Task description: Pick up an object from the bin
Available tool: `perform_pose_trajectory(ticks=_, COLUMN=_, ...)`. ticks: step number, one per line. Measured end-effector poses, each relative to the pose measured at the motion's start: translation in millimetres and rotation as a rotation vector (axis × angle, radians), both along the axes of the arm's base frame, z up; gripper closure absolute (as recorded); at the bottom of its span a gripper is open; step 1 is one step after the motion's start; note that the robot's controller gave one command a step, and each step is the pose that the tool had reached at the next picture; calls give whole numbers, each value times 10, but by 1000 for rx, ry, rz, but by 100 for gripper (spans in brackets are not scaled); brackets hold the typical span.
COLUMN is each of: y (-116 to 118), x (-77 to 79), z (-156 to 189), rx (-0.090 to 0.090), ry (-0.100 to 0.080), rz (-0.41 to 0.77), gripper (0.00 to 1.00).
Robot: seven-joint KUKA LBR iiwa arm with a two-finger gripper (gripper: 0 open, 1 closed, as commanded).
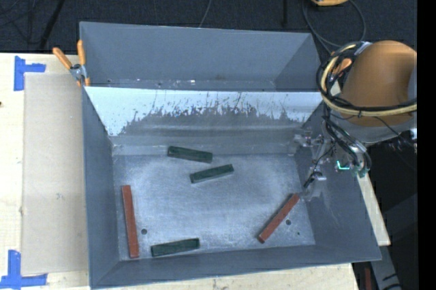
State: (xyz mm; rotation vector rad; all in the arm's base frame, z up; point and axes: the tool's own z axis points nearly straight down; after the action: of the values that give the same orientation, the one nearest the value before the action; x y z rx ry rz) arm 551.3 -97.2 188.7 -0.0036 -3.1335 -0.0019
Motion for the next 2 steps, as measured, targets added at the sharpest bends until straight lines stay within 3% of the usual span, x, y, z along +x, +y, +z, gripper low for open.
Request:
perform_pose_trajectory(ticks=1, y=129, x=-186, z=155, rx=-1, ry=-7, rz=-163, gripper=0)
perform_pose_trajectory(ticks=2, y=-267, x=-448, z=-1167, rx=2, ry=-1, rz=211, gripper=0)
